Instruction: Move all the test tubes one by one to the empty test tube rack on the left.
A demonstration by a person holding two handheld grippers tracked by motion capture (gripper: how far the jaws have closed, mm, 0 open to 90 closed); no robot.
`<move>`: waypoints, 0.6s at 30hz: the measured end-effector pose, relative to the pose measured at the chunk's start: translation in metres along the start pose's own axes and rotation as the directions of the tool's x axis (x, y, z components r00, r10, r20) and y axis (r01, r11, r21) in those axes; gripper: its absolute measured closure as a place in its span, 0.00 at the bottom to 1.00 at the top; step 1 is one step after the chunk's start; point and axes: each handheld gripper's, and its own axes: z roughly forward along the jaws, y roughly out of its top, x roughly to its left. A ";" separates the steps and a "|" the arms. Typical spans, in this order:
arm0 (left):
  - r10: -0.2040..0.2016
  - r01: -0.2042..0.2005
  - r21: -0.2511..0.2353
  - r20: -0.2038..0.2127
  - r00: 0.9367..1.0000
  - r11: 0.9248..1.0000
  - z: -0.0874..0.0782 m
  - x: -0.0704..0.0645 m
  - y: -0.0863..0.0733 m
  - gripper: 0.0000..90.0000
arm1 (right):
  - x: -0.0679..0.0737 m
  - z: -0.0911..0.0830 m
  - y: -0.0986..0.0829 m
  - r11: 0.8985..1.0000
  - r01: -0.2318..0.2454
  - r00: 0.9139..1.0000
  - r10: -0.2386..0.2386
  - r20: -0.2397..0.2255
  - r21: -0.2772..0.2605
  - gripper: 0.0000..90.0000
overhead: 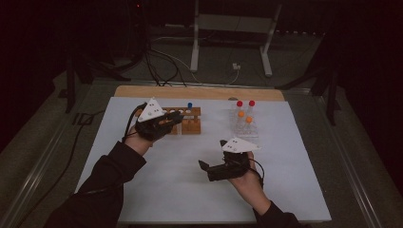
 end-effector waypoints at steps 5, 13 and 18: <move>0.018 -0.018 -0.013 -0.031 0.999 1.000 0.004 0.004 0.013 0.87 | -0.001 -0.002 0.001 1.000 -0.001 1.000 0.001 -0.002 -0.009 0.00; 0.013 -0.016 -0.038 -0.081 0.997 0.999 0.017 0.022 0.024 0.87 | -0.003 -0.006 0.002 1.000 -0.005 1.000 0.005 -0.002 -0.027 0.00; -0.020 0.012 -0.071 -0.120 0.993 0.997 0.028 0.034 0.020 0.87 | -0.004 -0.010 0.003 0.999 -0.004 1.000 0.004 0.007 -0.037 0.00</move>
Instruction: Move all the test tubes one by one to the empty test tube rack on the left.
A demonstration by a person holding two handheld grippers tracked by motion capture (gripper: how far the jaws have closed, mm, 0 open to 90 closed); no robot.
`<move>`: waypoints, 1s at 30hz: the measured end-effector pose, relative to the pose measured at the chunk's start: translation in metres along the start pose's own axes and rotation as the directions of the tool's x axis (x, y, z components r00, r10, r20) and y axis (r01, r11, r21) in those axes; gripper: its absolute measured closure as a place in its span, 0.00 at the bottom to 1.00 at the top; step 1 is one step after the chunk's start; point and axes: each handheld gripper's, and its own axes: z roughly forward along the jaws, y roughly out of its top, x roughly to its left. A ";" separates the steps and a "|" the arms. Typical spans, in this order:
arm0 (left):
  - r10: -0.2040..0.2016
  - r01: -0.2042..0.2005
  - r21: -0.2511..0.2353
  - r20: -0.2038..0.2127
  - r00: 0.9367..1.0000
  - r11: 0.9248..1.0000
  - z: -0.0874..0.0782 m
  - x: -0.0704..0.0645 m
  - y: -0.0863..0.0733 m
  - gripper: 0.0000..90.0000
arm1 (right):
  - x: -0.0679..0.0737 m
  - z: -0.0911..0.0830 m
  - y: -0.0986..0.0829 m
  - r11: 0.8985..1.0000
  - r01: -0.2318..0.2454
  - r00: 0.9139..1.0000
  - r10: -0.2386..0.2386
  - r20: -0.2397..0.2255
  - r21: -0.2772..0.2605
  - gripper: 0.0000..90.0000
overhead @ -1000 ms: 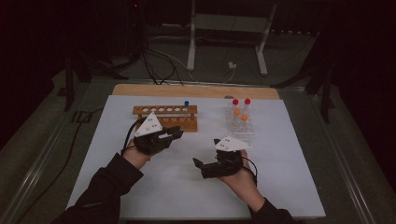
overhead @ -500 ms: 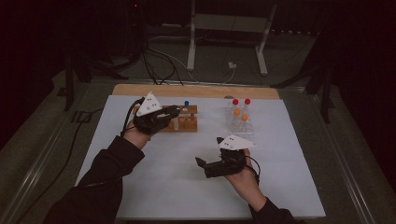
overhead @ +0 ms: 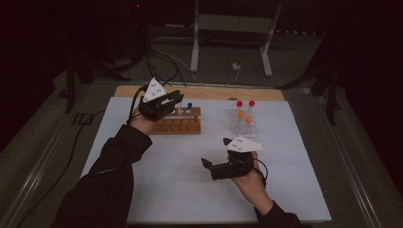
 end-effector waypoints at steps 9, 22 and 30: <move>-0.035 0.036 0.011 -0.045 0.998 0.999 0.027 0.013 -0.013 0.87 | -0.001 0.000 -0.001 1.000 -0.001 1.000 0.001 0.000 0.001 0.00; -0.104 0.107 0.062 -0.053 0.993 0.992 0.048 0.017 -0.044 0.87 | -0.002 0.002 -0.002 1.000 -0.008 1.000 0.008 -0.005 0.004 0.00; -0.113 0.118 0.100 -0.052 0.992 0.988 0.057 0.014 -0.056 0.87 | -0.003 0.002 -0.002 1.000 -0.010 1.000 0.010 -0.009 0.006 0.00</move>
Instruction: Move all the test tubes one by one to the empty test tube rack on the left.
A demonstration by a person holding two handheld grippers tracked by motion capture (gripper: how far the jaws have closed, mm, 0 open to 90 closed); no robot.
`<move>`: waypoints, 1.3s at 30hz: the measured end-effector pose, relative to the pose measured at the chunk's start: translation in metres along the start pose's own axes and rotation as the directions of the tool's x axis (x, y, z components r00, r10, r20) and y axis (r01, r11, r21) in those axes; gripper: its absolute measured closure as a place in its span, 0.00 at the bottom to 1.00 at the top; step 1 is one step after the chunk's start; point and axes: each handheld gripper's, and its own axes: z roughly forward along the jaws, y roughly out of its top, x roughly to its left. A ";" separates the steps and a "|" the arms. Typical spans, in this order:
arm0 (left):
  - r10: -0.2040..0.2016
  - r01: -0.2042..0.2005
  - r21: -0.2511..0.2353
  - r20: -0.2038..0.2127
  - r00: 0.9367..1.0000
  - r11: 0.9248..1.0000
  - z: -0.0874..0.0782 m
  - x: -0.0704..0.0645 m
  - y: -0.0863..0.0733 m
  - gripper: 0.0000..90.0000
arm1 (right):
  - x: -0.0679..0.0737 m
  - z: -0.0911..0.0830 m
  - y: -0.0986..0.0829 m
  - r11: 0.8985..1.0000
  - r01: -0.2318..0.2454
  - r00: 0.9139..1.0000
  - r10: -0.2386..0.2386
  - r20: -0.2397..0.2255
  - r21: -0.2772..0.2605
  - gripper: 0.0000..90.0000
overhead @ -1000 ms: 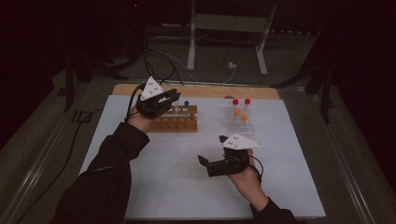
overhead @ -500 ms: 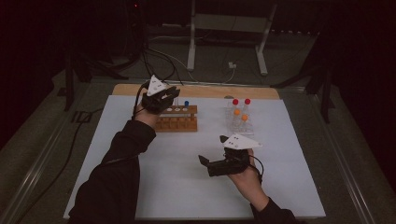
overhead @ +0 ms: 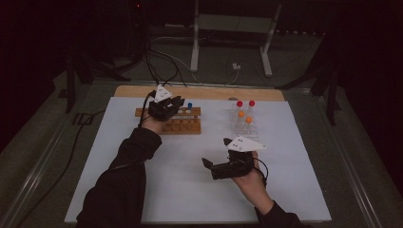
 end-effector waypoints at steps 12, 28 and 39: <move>-0.001 0.001 0.047 0.003 1.000 0.999 0.006 0.001 -0.013 0.86 | -0.001 0.000 0.000 1.000 -0.003 1.000 0.003 -0.004 0.002 0.00; -0.010 0.010 0.031 0.026 1.000 0.999 -0.016 0.002 -0.002 0.63 | -0.006 -0.008 0.006 1.000 0.003 1.000 -0.004 -0.019 -0.017 0.00; -0.025 0.020 0.036 0.138 0.990 0.999 -0.059 -0.012 0.006 0.21 | -0.030 -0.023 0.014 0.999 0.023 1.000 -0.023 -0.013 -0.035 0.00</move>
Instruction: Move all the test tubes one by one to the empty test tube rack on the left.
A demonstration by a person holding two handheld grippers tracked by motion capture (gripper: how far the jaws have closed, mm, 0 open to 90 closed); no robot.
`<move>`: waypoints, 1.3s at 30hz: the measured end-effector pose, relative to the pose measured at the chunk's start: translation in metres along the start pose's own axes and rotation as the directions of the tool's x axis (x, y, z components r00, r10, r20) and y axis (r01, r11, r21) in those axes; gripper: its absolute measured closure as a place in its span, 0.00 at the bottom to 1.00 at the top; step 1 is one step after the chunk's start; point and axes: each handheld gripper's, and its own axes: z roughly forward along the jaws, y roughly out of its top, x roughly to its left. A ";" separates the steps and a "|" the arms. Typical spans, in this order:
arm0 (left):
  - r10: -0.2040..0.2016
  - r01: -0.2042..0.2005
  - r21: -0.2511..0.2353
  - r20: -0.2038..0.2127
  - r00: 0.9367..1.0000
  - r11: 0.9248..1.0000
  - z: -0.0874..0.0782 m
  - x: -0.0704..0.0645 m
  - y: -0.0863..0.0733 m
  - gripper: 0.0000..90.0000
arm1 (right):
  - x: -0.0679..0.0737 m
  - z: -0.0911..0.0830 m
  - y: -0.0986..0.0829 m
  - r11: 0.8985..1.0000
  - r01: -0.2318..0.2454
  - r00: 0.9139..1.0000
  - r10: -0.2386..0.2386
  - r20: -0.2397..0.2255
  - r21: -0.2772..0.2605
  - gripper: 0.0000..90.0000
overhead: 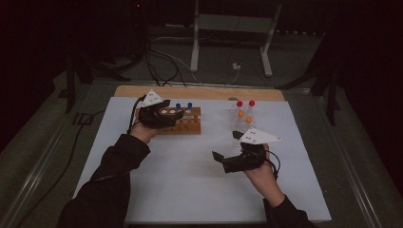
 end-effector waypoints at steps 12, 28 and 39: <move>0.033 -0.036 0.027 0.117 0.993 0.999 -0.039 -0.031 -0.024 0.02 | -0.049 -0.008 -0.004 0.999 -0.035 0.989 0.037 0.144 -0.015 0.00; 0.050 -0.054 0.012 0.226 0.973 0.998 -0.069 -0.063 -0.061 0.02 | -0.111 0.006 -0.032 0.987 -0.148 0.946 0.122 0.300 0.066 0.14; 0.043 -0.049 0.023 0.224 0.974 0.999 -0.068 -0.064 -0.071 0.02 | -0.125 0.022 -0.039 0.977 -0.184 0.933 0.138 0.333 0.109 0.50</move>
